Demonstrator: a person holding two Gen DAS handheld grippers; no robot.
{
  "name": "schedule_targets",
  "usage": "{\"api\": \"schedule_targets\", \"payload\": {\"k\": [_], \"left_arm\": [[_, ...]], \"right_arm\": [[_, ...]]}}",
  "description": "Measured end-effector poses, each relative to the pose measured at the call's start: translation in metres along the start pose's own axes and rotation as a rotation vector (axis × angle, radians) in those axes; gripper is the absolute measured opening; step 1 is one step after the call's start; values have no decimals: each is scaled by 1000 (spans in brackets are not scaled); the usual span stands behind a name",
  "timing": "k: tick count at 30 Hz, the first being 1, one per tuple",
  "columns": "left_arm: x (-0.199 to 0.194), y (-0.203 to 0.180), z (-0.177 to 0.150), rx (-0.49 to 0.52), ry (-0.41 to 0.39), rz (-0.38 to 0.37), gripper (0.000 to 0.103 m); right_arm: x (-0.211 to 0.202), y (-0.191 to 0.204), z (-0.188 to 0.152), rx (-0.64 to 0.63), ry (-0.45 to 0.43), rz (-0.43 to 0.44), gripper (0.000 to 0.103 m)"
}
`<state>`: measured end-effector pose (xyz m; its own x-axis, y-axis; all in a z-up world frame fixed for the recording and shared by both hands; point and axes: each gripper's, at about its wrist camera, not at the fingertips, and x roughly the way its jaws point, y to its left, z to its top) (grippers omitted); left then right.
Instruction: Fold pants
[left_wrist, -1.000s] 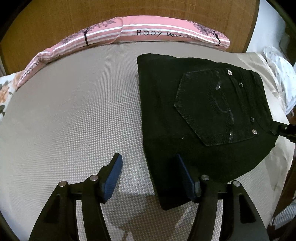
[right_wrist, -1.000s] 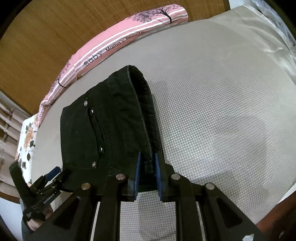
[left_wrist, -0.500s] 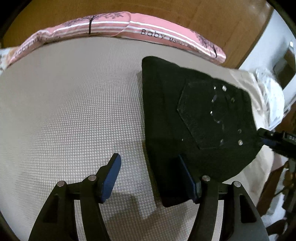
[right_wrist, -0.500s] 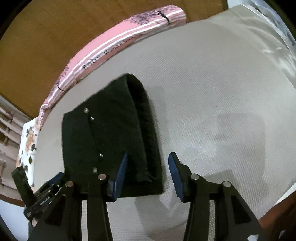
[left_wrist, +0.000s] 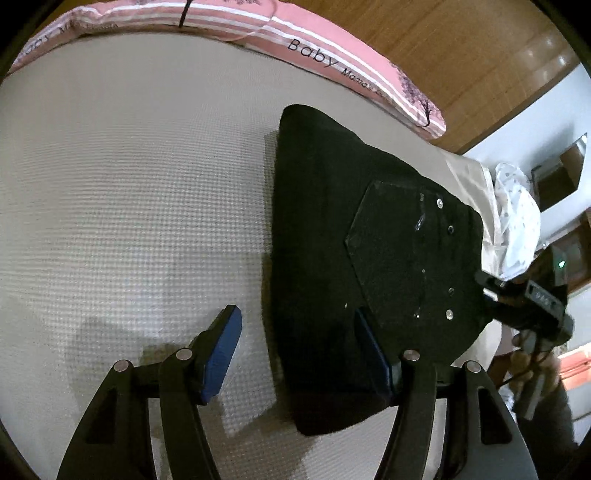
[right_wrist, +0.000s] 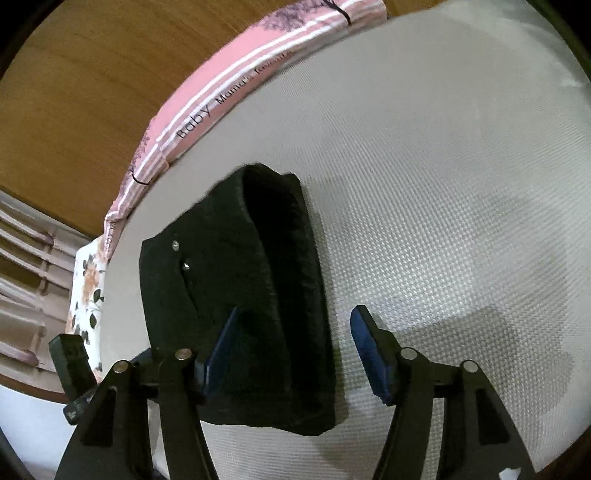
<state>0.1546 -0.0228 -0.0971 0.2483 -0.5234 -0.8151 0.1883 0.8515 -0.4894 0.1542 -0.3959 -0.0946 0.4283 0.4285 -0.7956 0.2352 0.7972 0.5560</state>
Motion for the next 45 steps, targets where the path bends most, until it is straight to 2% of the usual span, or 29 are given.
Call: {"api": "schedule_targets", "payload": {"k": [9,14,18,21,24,31,35,37,39,45], "left_arm": [[7,24,20,-118,63,-180,64],[15,22,32,-118,85,-197,64],[24,15,43,-88,112,-201,64],[33,12,49,-72,171,-233,64],[35,11,51,-63,189,-236,64],[37,13,55,-108,162,-260,64],[35,7,50,-76,110,-238,64],[33,2,45,-50,70,-198,60],[32,-3,40,-29,42,-145,49],[29,-16,27,34,-30,-28,44]], "right_arm": [[15,-28,4,17,72,177,61],[23,-36,11,2,111,295,61],[34,-39,17,-2,164,376,54],[38,-37,22,-28,210,400,54],[42,-32,26,-58,260,412,54],[47,-31,24,-96,282,429,44],[46,-34,22,-77,263,428,40],[46,-29,20,-73,247,419,39],[44,-28,16,-51,223,412,39],[38,-29,4,11,183,377,38]]}}
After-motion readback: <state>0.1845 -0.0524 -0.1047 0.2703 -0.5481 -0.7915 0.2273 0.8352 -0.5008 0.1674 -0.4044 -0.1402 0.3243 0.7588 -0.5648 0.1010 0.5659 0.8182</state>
